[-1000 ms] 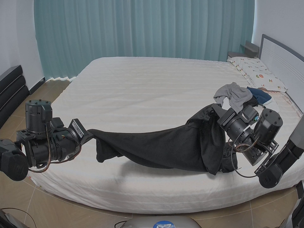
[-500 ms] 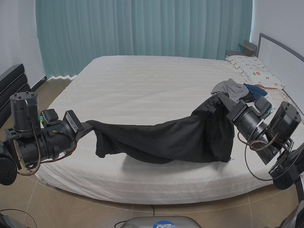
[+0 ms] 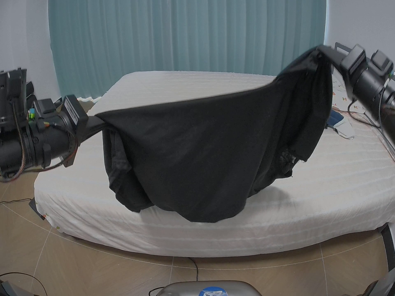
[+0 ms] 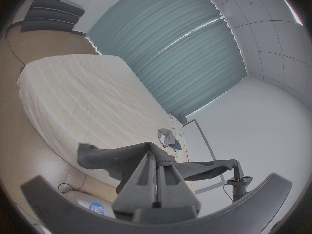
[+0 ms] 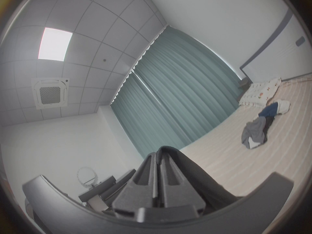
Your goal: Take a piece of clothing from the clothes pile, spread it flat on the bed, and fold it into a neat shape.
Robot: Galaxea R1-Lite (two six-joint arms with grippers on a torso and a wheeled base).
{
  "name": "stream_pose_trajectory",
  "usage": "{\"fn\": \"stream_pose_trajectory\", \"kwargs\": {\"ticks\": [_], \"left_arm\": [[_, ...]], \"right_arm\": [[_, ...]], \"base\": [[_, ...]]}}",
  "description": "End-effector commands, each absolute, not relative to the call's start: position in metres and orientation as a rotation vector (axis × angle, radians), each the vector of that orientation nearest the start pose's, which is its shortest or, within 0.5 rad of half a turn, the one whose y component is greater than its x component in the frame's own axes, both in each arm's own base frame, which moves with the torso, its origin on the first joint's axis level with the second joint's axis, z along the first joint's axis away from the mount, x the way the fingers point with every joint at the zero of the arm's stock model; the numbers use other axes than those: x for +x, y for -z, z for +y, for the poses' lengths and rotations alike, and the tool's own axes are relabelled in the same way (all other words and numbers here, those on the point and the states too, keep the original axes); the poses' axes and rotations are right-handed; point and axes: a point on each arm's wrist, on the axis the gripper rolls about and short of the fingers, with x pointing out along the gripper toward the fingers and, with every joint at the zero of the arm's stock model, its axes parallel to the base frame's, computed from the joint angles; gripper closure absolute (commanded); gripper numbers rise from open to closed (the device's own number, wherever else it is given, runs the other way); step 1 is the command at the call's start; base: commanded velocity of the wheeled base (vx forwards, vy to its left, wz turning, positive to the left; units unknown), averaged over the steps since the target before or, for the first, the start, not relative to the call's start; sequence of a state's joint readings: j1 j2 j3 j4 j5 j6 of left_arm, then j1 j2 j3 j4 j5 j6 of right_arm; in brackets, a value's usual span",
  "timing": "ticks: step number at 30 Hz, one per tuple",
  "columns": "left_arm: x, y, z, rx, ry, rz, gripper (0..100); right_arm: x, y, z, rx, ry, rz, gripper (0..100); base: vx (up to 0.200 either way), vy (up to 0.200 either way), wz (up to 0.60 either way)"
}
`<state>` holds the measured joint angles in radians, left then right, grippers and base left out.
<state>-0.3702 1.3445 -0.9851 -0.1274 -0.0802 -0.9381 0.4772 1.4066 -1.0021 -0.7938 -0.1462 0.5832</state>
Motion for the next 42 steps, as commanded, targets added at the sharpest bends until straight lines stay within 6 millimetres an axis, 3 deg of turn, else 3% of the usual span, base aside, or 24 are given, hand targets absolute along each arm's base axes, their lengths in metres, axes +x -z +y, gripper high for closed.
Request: {"fn": "stream_pose_trajectory", "kwargs": {"ticks": [1,2,5,7,10,13,14,18,27,31,35,36,37,39,40,41,42], "left_arm": [[0.261,-0.332,-0.078,-0.896,0.216,0.398,100],[0.275,-0.329,-0.081,-0.896,0.206,0.407,100],[0.3,-0.319,-0.082,-0.9,0.174,0.426,100],[0.325,-0.302,-0.087,-0.895,0.147,0.464,100],[0.347,-0.288,-0.088,-0.894,0.118,0.488,100],[0.352,-0.284,-0.089,-0.893,0.115,0.494,100],[0.367,-0.275,-0.092,-0.89,0.107,0.504,100],[0.389,-0.269,-0.097,-0.889,0.111,0.498,100],[0.427,-0.246,-0.106,-0.894,0.109,0.511,100],[0.447,-0.219,-0.114,-0.886,0.092,0.548,100],[0.463,-0.189,-0.121,-0.879,0.067,0.598,100],[0.464,-0.187,-0.122,-0.877,0.067,0.602,100],[0.469,-0.171,-0.128,-0.866,0.055,0.63,100],[0.473,-0.158,-0.131,-0.857,0.031,0.641,100],[0.473,-0.158,-0.131,-0.857,0.031,0.641,100],[0.482,-0.14,-0.135,-0.846,-0.008,0.642,100],[0.483,-0.137,-0.136,-0.845,-0.012,0.642,100]], "right_arm": [[0.242,-0.426,0.062,0.677,-0.253,-0.374,100],[0.263,-0.422,0.062,0.67,-0.217,-0.355,100],[0.296,-0.412,0.062,0.665,-0.166,-0.336,100],[0.323,-0.392,0.065,0.66,-0.129,-0.288,100],[0.346,-0.372,0.07,0.673,-0.118,-0.249,100],[0.352,-0.367,0.072,0.688,-0.116,-0.246,100],[0.371,-0.352,0.075,0.721,-0.111,-0.256,100],[0.395,-0.331,0.077,0.718,-0.096,-0.268,100],[0.426,-0.298,0.074,0.717,-0.086,-0.288,100],[0.449,-0.262,0.078,0.707,-0.065,-0.243,100],[0.47,-0.213,0.087,0.68,-0.039,-0.145,100],[0.471,-0.21,0.088,0.678,-0.039,-0.141,100],[0.479,-0.188,0.089,0.67,-0.029,-0.11,100],[0.488,-0.165,0.091,0.662,-0.02,-0.084,100],[0.488,-0.165,0.091,0.662,-0.02,-0.084,100],[0.496,-0.138,0.094,0.653,-0.006,-0.051,100],[0.497,-0.135,0.094,0.65,-0.002,-0.046,100]], "base": [[0.0,0.0,0.0],[0.0,0.0,0.0],[0.0,0.0,0.0],[0.0,0.0,0.0],[0.067,0.0,0.0],[0.2,0.0,0.0],[0.2,0.0,0.0],[0.2,0.0,0.0],[0.2,0.0,0.0],[0.2,0.0,0.0],[0.2,0.0,0.0],[0.0,0.0,0.0],[0.0,0.0,0.0],[0.0,0.0,0.0],[0.0,0.0,0.0],[0.0,0.0,0.0],[0.0,0.0,0.0]]}}
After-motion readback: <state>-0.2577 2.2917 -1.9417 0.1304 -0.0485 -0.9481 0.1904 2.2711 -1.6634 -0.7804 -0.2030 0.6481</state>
